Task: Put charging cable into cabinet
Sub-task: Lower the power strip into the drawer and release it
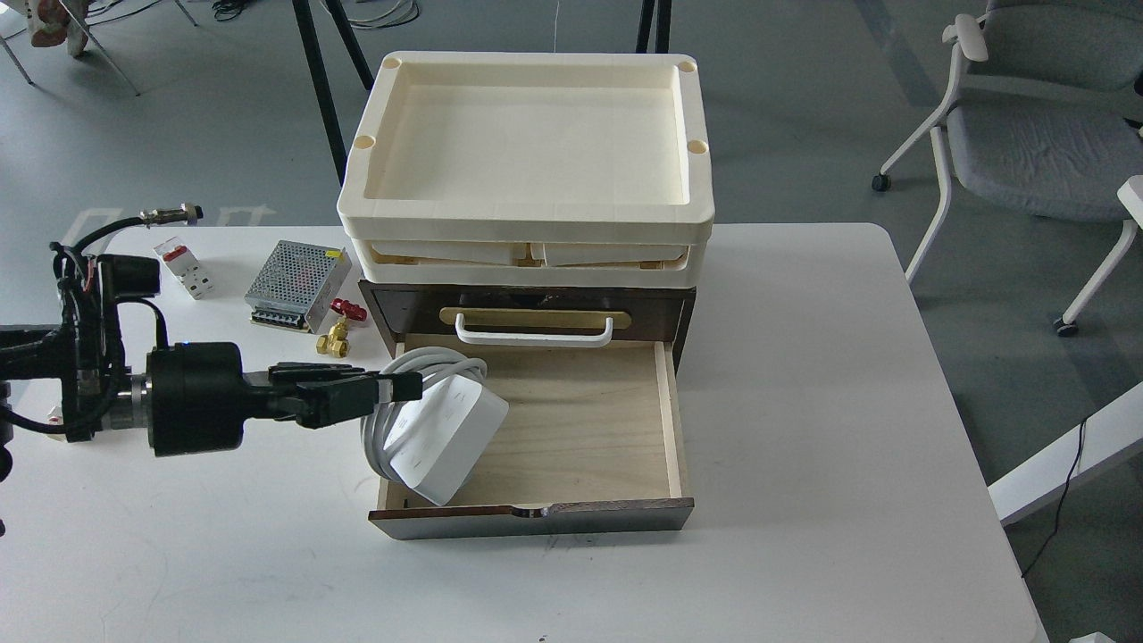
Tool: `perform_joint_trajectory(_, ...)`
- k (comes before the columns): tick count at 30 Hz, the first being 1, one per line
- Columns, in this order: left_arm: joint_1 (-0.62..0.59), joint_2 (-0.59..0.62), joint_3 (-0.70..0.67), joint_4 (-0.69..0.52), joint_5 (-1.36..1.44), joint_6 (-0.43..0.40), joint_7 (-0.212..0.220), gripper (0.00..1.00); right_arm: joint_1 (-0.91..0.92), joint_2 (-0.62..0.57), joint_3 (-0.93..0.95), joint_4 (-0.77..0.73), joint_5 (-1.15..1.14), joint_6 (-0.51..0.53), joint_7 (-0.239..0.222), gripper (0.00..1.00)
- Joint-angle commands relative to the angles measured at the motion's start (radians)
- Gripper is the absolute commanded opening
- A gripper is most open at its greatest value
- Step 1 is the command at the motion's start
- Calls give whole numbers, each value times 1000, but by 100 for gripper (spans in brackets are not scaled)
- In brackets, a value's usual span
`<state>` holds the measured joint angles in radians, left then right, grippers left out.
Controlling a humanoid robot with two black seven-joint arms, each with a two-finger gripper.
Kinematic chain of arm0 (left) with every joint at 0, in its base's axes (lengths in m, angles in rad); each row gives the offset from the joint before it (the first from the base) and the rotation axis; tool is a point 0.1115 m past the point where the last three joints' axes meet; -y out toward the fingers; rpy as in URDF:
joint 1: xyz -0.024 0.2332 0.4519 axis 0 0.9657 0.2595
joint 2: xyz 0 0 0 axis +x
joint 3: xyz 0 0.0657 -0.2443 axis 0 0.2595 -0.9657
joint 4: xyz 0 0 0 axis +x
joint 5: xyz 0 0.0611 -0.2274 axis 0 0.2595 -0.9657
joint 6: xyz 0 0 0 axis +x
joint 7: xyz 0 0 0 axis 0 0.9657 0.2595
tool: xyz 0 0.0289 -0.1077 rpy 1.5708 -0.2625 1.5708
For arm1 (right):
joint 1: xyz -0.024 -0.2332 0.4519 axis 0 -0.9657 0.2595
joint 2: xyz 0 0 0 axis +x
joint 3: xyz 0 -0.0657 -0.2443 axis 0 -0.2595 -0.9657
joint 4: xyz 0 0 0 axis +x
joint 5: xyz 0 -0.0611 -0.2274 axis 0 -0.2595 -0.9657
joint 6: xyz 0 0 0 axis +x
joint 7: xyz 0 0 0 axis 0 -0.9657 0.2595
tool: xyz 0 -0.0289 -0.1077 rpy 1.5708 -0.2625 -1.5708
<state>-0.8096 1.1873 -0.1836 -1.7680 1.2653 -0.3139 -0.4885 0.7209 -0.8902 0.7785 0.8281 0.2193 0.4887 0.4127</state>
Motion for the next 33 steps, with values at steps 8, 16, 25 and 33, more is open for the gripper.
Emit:
perform_joint_trajectory(8, 26, -284, -17, 272, -110, -82, 0, 0, -28, -1, 1, 5, 2, 0, 0, 100)
perform_joint_trajectory(16, 90, -327, -8, 354, -109, -83, 0, 0, -31, -1, 1, 0, 2, 0, 0, 100)
perform_joint_trajectory(25, 118, -451, -19, 556, -124, -85, 0, 0, -37, 0, 1, 0, 2, 0, 0, 100)
perform_joint_trajectory(33, 138, -508, -16, 653, -127, -77, 0, 1, -52, 0, 1, 0, 2, 0, 1, 100)
